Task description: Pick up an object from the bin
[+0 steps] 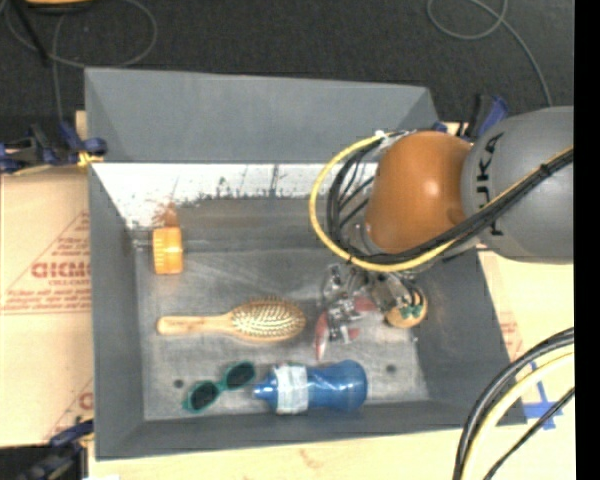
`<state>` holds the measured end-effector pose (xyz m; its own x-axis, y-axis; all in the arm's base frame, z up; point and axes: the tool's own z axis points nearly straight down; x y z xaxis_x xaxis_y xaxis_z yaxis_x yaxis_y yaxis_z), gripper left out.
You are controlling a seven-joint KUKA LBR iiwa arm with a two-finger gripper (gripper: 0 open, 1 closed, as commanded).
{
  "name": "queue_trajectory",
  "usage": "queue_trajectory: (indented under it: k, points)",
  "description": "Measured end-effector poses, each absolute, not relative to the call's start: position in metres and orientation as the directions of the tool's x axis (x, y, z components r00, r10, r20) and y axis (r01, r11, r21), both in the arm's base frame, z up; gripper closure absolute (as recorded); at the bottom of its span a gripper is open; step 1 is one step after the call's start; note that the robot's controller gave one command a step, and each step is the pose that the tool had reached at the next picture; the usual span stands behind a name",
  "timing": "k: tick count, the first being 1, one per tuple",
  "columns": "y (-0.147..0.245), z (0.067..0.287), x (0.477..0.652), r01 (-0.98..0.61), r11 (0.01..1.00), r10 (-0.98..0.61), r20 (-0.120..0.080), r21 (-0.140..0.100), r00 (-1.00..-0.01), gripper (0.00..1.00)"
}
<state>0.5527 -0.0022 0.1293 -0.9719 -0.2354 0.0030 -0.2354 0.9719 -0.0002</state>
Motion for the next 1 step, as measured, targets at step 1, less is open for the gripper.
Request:
queue_trajectory:
  k: [1]
  points:
    - [0.0121,0.1896,0.528,-0.271,0.963,-0.271,0.003,0.0,-0.963,1.0]
